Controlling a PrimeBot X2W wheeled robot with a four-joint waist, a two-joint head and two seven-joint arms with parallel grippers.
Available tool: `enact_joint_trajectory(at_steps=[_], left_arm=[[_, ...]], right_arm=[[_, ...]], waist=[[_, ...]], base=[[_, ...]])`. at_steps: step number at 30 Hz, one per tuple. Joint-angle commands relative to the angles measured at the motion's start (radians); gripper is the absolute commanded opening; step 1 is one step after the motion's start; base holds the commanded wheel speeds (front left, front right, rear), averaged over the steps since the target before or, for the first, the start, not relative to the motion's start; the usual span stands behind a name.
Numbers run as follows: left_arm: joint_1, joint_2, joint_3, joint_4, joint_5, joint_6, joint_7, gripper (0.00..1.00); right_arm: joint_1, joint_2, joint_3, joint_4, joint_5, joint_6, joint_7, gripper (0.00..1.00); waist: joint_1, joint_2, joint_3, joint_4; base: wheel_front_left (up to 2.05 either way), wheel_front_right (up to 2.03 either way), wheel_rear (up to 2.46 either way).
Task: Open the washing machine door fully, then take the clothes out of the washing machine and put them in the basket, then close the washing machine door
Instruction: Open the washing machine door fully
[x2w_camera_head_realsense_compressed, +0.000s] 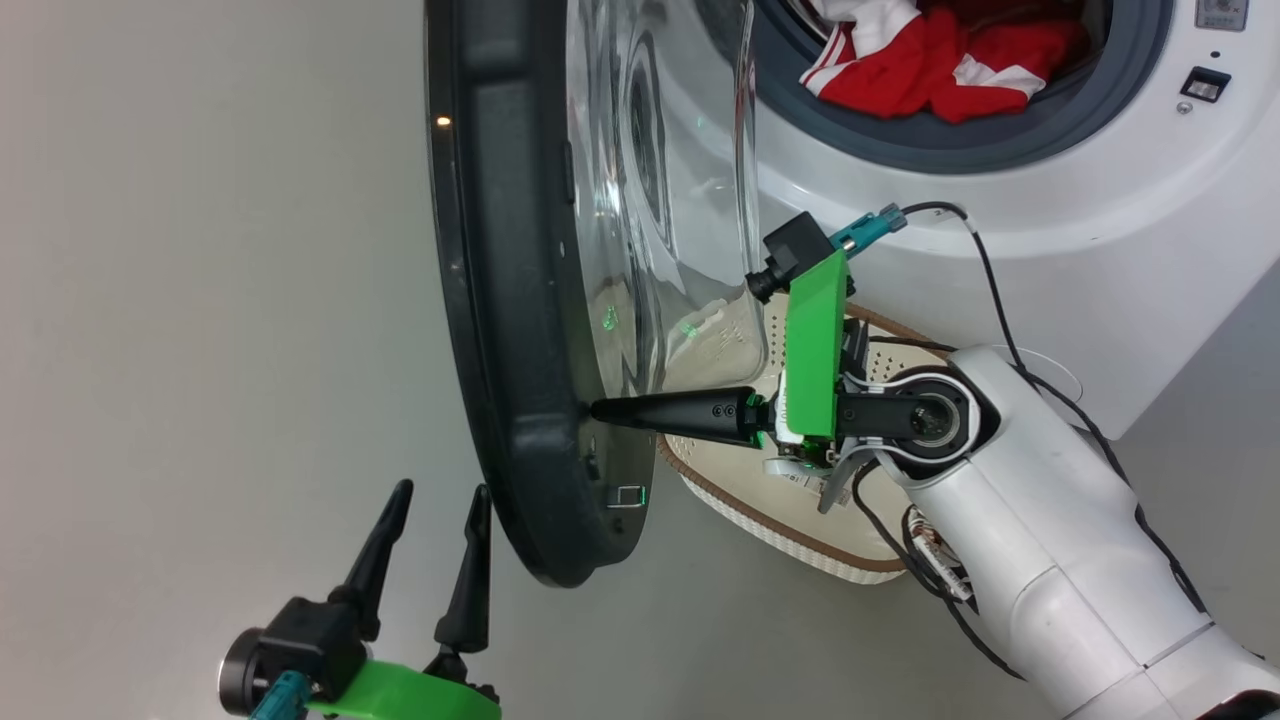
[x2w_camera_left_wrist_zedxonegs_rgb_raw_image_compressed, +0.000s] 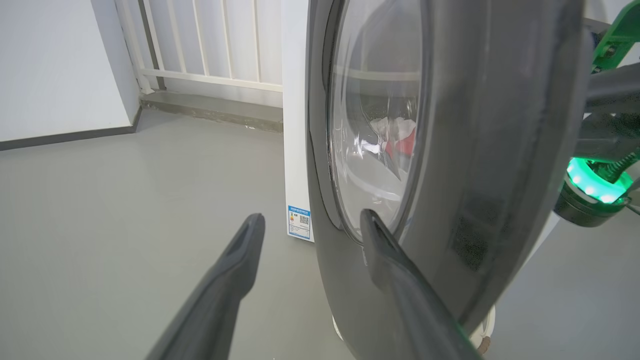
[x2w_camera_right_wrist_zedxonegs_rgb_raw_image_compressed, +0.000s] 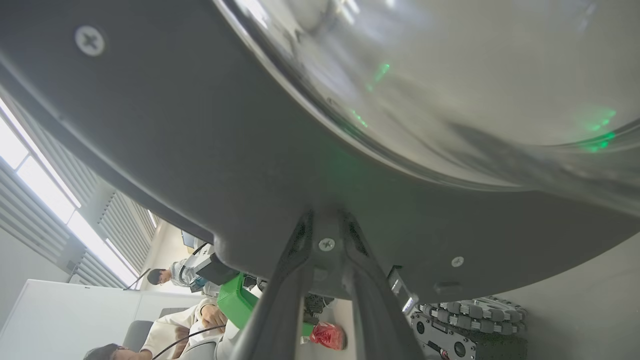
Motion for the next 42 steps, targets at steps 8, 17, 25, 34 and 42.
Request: enact_joint_trajectory(at_steps=[8,17,25,34,42], left_arm=[[-0.015,0.016,0.041,0.003,-0.003,-0.014,-0.008,1.00],[-0.011,0.016,0.062,0.019,0.005,-0.025,-0.008,1.00],[-0.007,0.016,0.091,0.025,0.015,-0.030,-0.008,1.00],[0.003,0.016,0.124,0.027,0.029,-0.036,-0.008,1.00],[0.012,0.016,0.145,0.028,0.032,-0.038,-0.008,1.00]], right_arm=[[0.050,-0.023,-0.018,-0.027,-0.028,0.002,-0.040,1.00],[0.117,-0.070,-0.045,-0.035,-0.042,0.002,-0.096,1.00],[0.198,-0.117,-0.053,-0.038,-0.057,0.002,-0.135,1.00],[0.288,-0.177,-0.074,-0.052,-0.089,0.002,-0.225,1.00],[0.352,-0.250,-0.056,-0.090,-0.218,0.002,-0.430,1.00]], waist=[[0.0000,0.0000,-0.023,-0.006],[0.0000,0.0000,-0.043,-0.034],[0.0000,0.0000,-0.052,-0.072],[0.0000,0.0000,-0.064,-0.102],[0.0000,0.0000,-0.073,-0.114]], base=[[0.00,0.00,0.00],[0.00,0.00,0.00],[0.00,0.00,0.00],[0.00,0.00,0.00],[0.00,0.00,0.00]])
